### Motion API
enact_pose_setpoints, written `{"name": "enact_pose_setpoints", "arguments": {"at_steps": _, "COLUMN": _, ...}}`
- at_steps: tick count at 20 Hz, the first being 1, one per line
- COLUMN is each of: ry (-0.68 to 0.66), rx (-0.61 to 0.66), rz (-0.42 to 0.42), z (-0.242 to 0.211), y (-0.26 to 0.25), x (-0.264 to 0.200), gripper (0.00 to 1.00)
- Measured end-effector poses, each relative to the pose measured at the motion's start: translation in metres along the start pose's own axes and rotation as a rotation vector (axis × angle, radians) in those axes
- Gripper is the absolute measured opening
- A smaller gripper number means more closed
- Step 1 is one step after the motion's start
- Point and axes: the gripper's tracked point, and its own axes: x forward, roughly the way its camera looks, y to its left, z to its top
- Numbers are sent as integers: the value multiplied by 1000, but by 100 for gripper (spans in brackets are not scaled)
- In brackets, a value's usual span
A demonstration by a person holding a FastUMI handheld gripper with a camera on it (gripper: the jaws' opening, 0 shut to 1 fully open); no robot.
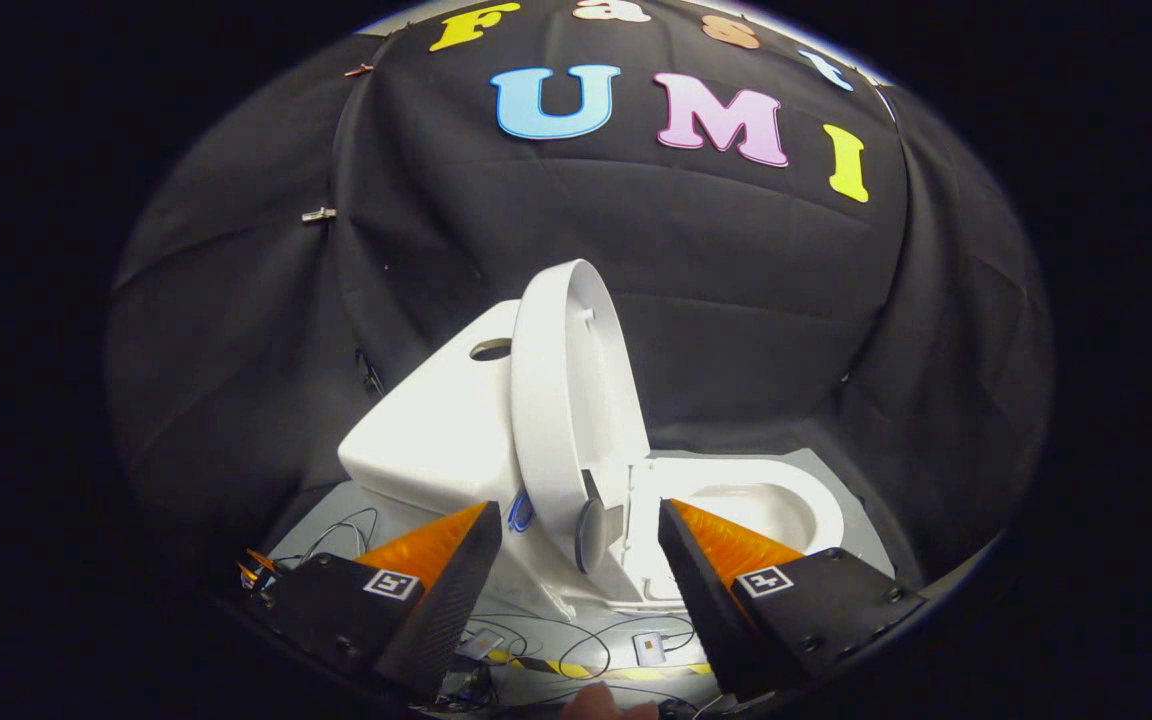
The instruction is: Open the toilet lid.
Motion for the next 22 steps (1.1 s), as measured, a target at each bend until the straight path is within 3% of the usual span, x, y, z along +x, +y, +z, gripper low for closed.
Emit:
{"name": "enact_pose_setpoints", "arguments": {"at_steps": 4, "ry": -56, "rx": -5, "rz": 55, "z": 21, "y": -1, "x": -18, "gripper": 99}}
{"name": "enact_pose_setpoints", "arguments": {"at_steps": 22, "ry": -395, "rx": 81, "rz": 59, "z": 138, "y": -96, "x": -150, "gripper": 99}}
